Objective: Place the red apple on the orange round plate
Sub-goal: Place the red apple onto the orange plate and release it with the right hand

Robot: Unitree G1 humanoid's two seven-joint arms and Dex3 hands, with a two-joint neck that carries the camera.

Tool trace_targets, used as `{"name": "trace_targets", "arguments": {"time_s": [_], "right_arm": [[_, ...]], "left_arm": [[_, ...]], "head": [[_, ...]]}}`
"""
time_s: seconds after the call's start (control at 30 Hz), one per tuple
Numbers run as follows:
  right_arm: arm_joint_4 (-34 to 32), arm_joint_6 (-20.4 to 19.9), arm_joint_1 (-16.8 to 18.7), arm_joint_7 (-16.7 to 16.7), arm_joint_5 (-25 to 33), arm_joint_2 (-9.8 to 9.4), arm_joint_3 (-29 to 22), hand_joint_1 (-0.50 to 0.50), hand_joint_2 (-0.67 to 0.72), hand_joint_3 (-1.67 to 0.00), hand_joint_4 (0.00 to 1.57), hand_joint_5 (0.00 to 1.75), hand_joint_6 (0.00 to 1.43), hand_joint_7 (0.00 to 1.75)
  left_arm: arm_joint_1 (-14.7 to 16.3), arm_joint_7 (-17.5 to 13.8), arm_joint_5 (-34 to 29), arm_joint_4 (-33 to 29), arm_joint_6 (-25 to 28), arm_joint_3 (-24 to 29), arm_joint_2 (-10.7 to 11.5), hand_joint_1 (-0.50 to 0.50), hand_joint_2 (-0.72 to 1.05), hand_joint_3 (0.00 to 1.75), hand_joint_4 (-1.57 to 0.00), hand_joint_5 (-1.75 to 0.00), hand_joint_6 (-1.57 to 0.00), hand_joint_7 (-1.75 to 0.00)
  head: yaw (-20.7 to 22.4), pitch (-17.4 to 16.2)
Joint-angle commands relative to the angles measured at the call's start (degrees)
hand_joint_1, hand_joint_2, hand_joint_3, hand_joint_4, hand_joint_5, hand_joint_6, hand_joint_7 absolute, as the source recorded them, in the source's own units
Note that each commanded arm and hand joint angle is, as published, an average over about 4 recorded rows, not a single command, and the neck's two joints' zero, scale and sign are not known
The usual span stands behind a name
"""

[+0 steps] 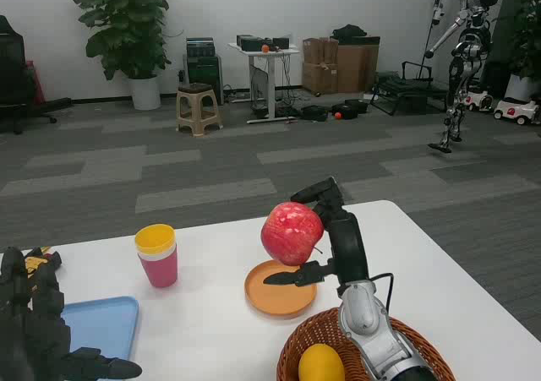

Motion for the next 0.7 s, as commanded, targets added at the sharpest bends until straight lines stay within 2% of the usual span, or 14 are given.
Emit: {"name": "trace_targets", "arguments": {"time_s": [0.03,0.17,0.3,0.43,0.53,0.7], "right_arm": [[-0.48,-2.03,1.79,-0.7,1.56,-0.21,-0.48,0.08,-0.35,-0.21,1.57,1.49,1.4,1.65],[-0.35,-2.03,1.79,-0.7,1.56,-0.21,-0.52,0.08,-0.35,-0.22,1.57,1.55,1.4,1.68],[-0.33,-2.05,1.79,-0.7,1.56,-0.21,-0.52,0.08,-0.35,-0.24,1.57,1.45,1.4,1.68],[-0.29,-2.05,1.79,-0.7,1.56,-0.21,-0.57,0.08,-0.35,-0.24,1.57,1.55,1.4,1.64],[-0.24,-2.0,1.79,-0.7,1.56,-0.21,-0.5,0.08,-0.35,-0.24,1.57,1.55,1.4,1.66],[-0.18,-2.0,1.76,-0.72,1.54,-0.21,-0.46,0.08,-0.35,-0.24,1.57,1.55,1.4,1.64]], "left_arm": [[-0.22,-0.13,1.01,-0.03,-0.64,0.62,-1.11,-0.5,-0.72,0.09,0.0,0.0,0.0,0.0],[-0.22,-0.13,1.01,-0.03,-0.64,0.62,-1.11,-0.5,-0.7,0.09,0.0,0.0,0.0,0.0],[-0.22,-0.13,1.01,0.02,-0.64,0.62,-1.11,-0.5,-0.72,0.09,0.0,0.0,0.0,0.0],[-0.22,-0.13,1.01,0.06,-0.64,0.62,-1.11,-0.5,-0.72,0.09,0.0,0.0,0.0,0.0],[-0.22,-0.13,1.01,0.06,-0.64,0.62,-1.11,-0.5,-0.68,0.09,0.0,0.0,0.0,0.0],[-0.22,-0.13,1.01,0.06,-0.64,0.62,-1.11,-0.5,-0.72,0.09,0.0,0.0,0.0,0.0]], "head": [[-3.0,-0.15],[-1.82,-0.04],[-1.83,-0.04],[-1.56,-0.07],[-1.15,-0.12],[-1.49,-0.06]]}}
